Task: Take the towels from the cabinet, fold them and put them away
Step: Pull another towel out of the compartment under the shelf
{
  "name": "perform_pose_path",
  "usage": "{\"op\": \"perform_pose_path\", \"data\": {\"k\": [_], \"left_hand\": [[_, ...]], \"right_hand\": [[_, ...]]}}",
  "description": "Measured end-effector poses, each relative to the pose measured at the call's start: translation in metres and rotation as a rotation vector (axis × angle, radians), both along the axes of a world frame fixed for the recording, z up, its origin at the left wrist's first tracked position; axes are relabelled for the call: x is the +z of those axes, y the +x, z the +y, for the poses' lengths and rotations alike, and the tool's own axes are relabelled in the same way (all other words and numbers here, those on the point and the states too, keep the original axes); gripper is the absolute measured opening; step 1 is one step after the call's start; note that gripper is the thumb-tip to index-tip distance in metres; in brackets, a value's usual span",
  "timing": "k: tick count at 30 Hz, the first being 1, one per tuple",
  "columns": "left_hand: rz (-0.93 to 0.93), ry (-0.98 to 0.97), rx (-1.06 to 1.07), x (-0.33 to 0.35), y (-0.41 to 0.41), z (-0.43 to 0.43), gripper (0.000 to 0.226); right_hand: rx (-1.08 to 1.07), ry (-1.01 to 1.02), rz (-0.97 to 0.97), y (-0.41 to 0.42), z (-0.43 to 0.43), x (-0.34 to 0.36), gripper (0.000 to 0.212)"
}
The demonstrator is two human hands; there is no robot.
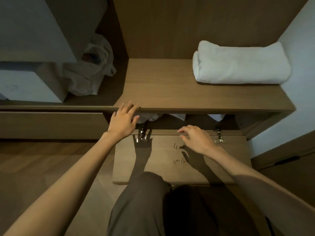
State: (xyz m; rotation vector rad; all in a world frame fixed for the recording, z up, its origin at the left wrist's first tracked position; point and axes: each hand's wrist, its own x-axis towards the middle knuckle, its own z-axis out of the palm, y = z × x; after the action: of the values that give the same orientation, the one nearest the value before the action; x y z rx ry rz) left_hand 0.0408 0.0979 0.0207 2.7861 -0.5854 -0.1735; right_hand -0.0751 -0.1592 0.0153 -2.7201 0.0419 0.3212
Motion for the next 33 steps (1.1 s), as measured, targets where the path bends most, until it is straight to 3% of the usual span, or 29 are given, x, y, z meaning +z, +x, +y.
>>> {"op": "perform_pose_path", "data": {"k": [4,11,17,21,25,29,33], "left_hand": [[-0.087,0.046,-0.018,-0.05,0.014,-0.001,0.063],[-0.301,-0.107,-0.038,-0.08,0.013,0.003,0.069],[-0.457,-0.246,-0.035,-0.112,-0.022,0.008,0.052],[-0.345,-0.178,0.047,-0.156,-0.024,0.018,0.047],[-0.149,-0.083,0.111,-0.204,-0.016,0.021,0.047],[0.026,0.01,0.139,-0.244,-0.009,0.016,0.053],[0.108,0.071,0.169,-0.273,0.002,0.012,0.059]], "right_hand": [[-0.026,0.01,0.003,0.024,-0.004,-0.067,0.031],[-0.056,0.045,-0.039,0.061,0.007,-0.13,0.032],[-0.165,0.245,-0.046,0.106,0.026,-0.172,0.03],[-0.329,0.243,-0.104,0.138,0.034,-0.196,0.032],[-0.335,0.231,-0.116,0.166,0.039,-0.221,0.034],[-0.397,0.527,-0.042,0.193,0.057,-0.243,0.04],[-0.555,0.765,-0.169,0.214,0.081,-0.255,0.045]]}}
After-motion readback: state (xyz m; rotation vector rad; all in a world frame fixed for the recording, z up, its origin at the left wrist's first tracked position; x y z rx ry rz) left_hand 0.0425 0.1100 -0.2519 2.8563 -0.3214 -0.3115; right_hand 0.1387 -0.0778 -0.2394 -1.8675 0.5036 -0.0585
